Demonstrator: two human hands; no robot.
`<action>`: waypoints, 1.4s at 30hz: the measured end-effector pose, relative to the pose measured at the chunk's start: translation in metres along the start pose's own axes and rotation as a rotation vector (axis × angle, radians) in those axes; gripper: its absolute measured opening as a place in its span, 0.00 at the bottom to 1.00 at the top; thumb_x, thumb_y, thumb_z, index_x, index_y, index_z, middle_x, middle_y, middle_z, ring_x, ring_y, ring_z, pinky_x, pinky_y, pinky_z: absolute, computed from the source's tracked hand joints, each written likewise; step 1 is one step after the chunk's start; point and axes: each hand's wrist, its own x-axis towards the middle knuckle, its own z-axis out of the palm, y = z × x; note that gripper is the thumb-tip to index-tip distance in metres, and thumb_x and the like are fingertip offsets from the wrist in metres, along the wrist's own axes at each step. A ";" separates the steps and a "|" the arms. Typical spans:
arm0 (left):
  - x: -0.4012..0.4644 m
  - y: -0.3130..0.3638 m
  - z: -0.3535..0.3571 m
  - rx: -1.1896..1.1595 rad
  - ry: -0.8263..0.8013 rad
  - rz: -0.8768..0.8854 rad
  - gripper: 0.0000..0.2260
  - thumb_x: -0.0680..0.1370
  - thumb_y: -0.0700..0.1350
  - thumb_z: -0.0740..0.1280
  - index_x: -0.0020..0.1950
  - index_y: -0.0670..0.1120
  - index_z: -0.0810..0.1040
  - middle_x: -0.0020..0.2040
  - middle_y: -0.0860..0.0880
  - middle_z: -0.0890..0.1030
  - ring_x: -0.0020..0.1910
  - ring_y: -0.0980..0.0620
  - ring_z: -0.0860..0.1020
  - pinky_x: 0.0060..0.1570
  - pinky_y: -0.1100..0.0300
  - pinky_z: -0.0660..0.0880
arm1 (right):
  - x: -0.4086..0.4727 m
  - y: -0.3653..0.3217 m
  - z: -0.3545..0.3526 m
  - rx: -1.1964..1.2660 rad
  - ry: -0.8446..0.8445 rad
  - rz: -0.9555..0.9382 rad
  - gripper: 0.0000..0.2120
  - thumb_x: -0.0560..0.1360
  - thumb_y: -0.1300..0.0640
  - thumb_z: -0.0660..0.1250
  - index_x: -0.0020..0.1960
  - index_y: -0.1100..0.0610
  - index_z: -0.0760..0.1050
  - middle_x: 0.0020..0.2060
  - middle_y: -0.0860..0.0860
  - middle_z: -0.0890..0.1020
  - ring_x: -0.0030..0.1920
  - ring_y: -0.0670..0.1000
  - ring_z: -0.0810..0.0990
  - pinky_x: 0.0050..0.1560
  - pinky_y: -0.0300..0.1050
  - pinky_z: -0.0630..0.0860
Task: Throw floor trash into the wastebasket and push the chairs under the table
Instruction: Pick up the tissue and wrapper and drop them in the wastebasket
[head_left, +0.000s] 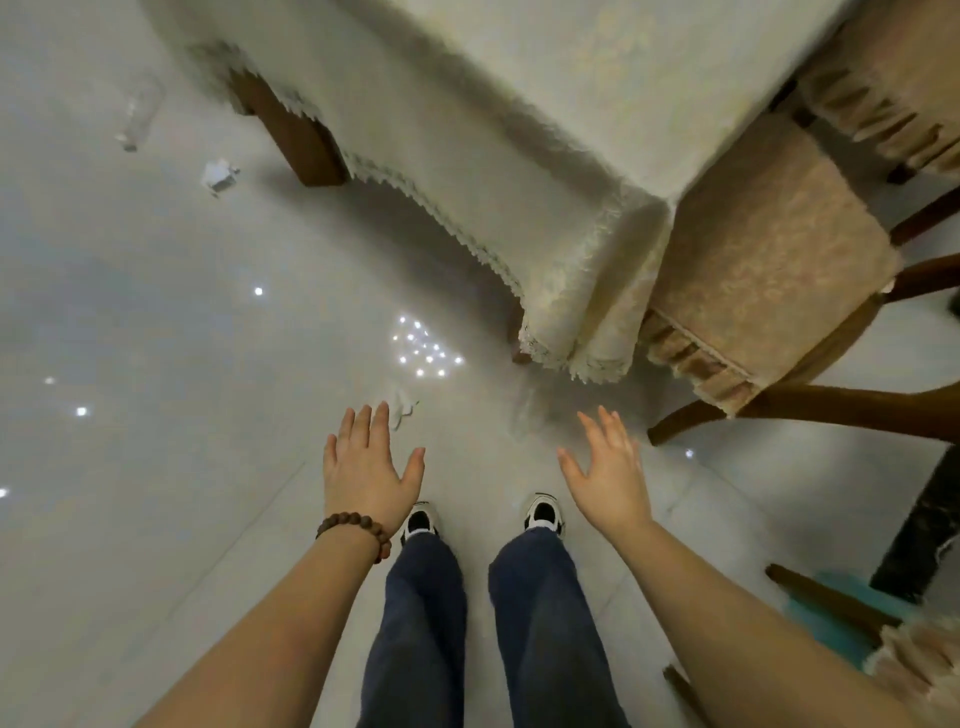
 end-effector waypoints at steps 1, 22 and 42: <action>0.006 -0.001 0.016 -0.008 -0.014 -0.021 0.31 0.77 0.59 0.56 0.76 0.46 0.54 0.76 0.45 0.59 0.75 0.46 0.52 0.73 0.48 0.50 | 0.013 0.009 0.010 -0.016 -0.020 -0.013 0.26 0.78 0.46 0.59 0.73 0.52 0.59 0.75 0.53 0.57 0.75 0.52 0.49 0.74 0.54 0.49; 0.259 -0.131 0.378 0.000 0.070 0.075 0.30 0.77 0.56 0.62 0.74 0.43 0.60 0.73 0.40 0.63 0.73 0.41 0.59 0.71 0.45 0.57 | 0.322 0.193 0.329 -0.365 -0.069 -0.183 0.56 0.58 0.24 0.65 0.75 0.44 0.40 0.76 0.57 0.41 0.75 0.60 0.41 0.72 0.60 0.44; 0.307 -0.175 0.444 -0.184 0.168 -0.153 0.44 0.68 0.64 0.70 0.73 0.40 0.59 0.71 0.40 0.66 0.69 0.42 0.64 0.69 0.49 0.62 | 0.342 0.145 0.365 -0.257 -0.012 -0.383 0.20 0.70 0.64 0.67 0.62 0.57 0.74 0.56 0.59 0.77 0.52 0.63 0.76 0.47 0.55 0.76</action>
